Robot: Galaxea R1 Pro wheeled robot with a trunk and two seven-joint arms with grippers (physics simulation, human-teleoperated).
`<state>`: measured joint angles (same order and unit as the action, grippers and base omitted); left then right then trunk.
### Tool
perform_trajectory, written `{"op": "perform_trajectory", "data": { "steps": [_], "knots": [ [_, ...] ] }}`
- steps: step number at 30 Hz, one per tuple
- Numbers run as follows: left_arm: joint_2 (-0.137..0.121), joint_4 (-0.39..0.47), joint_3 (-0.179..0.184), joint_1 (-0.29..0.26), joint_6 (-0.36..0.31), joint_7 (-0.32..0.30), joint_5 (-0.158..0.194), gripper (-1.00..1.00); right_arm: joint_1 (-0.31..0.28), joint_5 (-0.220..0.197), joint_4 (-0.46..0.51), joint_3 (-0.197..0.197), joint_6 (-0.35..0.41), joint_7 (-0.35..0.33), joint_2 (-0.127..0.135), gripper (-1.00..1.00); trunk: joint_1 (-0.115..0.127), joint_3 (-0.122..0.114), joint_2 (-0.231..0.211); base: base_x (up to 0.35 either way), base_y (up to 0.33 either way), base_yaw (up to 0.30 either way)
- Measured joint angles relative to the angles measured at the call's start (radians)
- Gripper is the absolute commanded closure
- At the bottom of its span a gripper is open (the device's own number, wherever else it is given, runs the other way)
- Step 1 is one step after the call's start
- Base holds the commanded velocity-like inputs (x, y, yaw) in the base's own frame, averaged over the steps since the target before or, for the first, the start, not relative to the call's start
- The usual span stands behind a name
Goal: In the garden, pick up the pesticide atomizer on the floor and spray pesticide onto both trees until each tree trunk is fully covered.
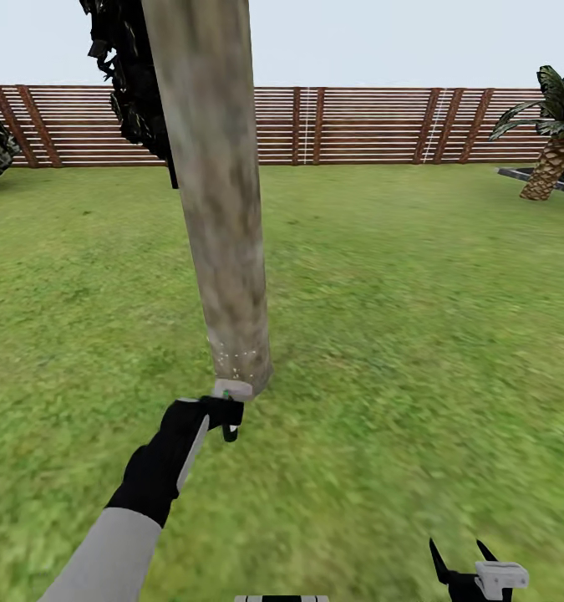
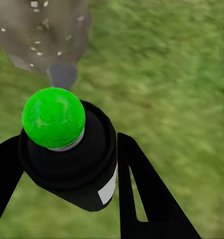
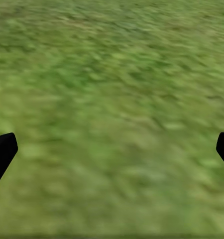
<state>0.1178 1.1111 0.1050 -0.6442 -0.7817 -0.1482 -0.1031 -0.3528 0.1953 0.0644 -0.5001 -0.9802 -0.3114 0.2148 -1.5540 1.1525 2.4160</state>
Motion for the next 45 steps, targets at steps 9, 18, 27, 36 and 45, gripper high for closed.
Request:
{"op": "perform_trajectory", "data": {
  "steps": [9, 18, 27, 36, 45],
  "knots": [
    [-0.076, 0.167, -0.087, 0.01, -0.13, -0.109, -0.002, 1.0, 0.0, 0.001, 0.0, 0.0, 0.002, 0.0, 0.0, -1.0, 0.0, 0.0, 0.0, 0.0, 0.0, -0.123],
    [-0.095, 0.263, -0.121, 0.007, -0.198, -0.131, -0.015, 1.0, 0.0, 0.001, -0.001, 0.0, 0.002, 0.0, 0.0, -1.0, 0.0, 0.0, 0.0, 0.0, 0.0, -0.002],
    [-0.086, 0.265, -0.036, 0.001, -0.202, -0.132, 0.004, 1.0, 0.0, 0.001, -0.002, 0.001, 0.003, -0.001, 0.0, -1.0, 0.0, 0.0, 0.0, -0.109, 0.0, 0.0],
    [-0.109, 0.283, -0.118, -0.042, -0.204, -0.133, -0.019, 1.0, 0.0, 0.003, -0.002, 0.002, 0.003, -0.002, 0.0, -1.0, 0.0, 0.0, 0.0, -0.002, 0.0, 0.0],
    [-0.101, 0.369, 0.032, -0.043, -0.226, -0.157, 0.0, 1.0, 0.0, 0.003, -0.002, 0.002, 0.003, -0.002, 0.0, -1.0, 0.0, 0.0, 0.0, 0.0, 0.0, 0.0]
  ]
}}
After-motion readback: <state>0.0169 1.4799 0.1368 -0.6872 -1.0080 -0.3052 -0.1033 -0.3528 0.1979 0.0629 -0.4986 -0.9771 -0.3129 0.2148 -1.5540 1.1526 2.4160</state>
